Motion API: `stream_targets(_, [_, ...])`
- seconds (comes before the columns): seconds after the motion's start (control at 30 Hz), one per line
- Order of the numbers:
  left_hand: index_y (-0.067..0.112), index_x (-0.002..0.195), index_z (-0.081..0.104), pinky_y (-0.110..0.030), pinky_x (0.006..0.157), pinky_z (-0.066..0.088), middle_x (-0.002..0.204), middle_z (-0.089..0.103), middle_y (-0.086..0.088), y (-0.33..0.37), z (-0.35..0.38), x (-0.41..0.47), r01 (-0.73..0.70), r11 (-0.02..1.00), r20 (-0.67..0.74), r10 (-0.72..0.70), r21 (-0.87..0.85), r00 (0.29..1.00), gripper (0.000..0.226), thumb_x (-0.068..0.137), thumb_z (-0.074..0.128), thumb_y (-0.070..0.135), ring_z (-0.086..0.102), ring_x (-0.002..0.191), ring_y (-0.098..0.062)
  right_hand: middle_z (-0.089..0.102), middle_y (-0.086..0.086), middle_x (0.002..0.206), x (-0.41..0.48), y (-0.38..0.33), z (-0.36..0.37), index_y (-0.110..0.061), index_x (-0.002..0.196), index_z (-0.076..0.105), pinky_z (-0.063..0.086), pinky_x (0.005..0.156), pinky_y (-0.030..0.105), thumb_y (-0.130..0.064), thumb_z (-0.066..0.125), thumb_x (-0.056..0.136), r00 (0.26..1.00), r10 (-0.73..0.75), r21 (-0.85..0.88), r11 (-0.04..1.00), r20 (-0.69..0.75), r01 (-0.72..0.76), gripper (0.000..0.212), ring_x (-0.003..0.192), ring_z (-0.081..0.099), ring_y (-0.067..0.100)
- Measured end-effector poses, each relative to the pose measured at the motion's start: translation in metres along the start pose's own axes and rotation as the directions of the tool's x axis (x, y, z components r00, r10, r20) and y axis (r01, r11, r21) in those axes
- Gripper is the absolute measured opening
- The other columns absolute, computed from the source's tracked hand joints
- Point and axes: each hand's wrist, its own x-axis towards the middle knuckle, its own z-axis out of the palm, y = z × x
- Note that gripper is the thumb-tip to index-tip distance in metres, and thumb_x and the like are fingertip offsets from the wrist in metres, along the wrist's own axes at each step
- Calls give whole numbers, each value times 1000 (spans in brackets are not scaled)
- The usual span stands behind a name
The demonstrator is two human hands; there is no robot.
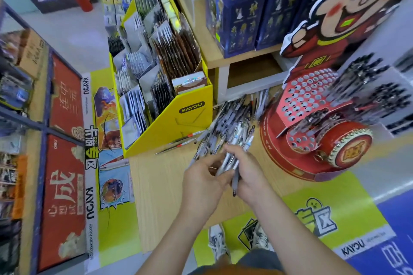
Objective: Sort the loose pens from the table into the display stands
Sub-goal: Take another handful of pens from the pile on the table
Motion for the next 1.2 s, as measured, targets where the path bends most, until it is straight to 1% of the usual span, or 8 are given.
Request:
stream_targets(0.1, [33, 107, 70, -32, 70, 50, 79, 64, 11, 10, 0, -7, -216, 949, 21, 217, 232, 976, 29, 78, 74, 31, 59, 76, -8, 66, 16, 71, -11, -8, -2, 4, 105, 61, 53, 49, 32, -8, 67, 86, 998, -63, -20, 998, -20, 63, 24, 57, 67, 29])
stream_targets(0.23, [33, 99, 73, -23, 61, 44, 75, 57, 10, 18, -8, -14, -422, 804, 36, 450, 420, 892, 22, 86, 58, 43, 51, 73, -6, 72, 14, 80, -31, -24, -11, -7, 92, 67, 58, 61, 38, -8, 71, 86, 974, -227, -194, 956, -16, 219, 8, 68, 70, 26])
stream_targets(0.33, [32, 87, 72, -11, 61, 39, 70, 62, 12, 42, -15, -12, -351, 912, -16, 363, 210, 932, 11, 89, 64, 25, 54, 71, -1, 65, 14, 68, -49, -37, -15, -5, 91, 65, 54, 54, 34, -11, 69, 88, 960, -261, -242, 929, 100, 278, 8, 57, 64, 28])
stream_targets(0.47, [16, 89, 66, -31, 59, 53, 74, 68, -3, 81, -15, 3, 8, 947, 96, 24, -322, 995, 8, 85, 71, 21, 60, 64, -16, 59, 5, 59, -72, -47, -17, -10, 88, 61, 51, 51, 33, -10, 66, 91, 935, -241, -299, 901, 259, 315, 5, 49, 56, 24])
stream_targets(0.6, [14, 89, 73, -37, 66, 57, 74, 73, -5, 99, -7, 8, 23, 944, 163, 32, -328, 986, 15, 80, 78, 24, 63, 63, -20, 58, 9, 61, -90, -61, -27, -8, 90, 60, 50, 49, 30, -17, 70, 84, 931, -254, -297, 897, 261, 328, 14, 49, 57, 25])
stream_targets(0.77, [14, 93, 74, -28, 65, 58, 75, 75, 2, 123, 18, 0, -59, 940, 226, 141, -335, 964, 8, 87, 69, 11, 69, 66, -12, 64, 14, 70, -108, -77, -54, -4, 109, 59, 53, 53, 32, -18, 69, 82, 933, -286, -221, 917, 216, 332, 33, 55, 63, 30])
stream_targets(1.03, [9, 94, 70, -18, 56, 53, 75, 74, -1, 160, 58, 2, -136, 845, -3, 158, -517, 987, 7, 89, 66, 12, 69, 64, -9, 69, 15, 73, -120, -106, -111, -7, 97, 59, 48, 47, 28, -11, 64, 90, 938, -312, -218, 915, 149, 339, 10, 49, 59, 24])
stream_targets(1.2, [14, 88, 70, -24, 58, 53, 72, 70, -2, 173, 98, 4, -81, 840, 38, 120, -537, 992, 3, 86, 69, 16, 63, 64, -14, 65, 19, 77, -117, -138, -158, -6, 87, 65, 46, 46, 22, -16, 74, 76, 925, -368, -210, 901, 96, 380, 18, 50, 56, 14])
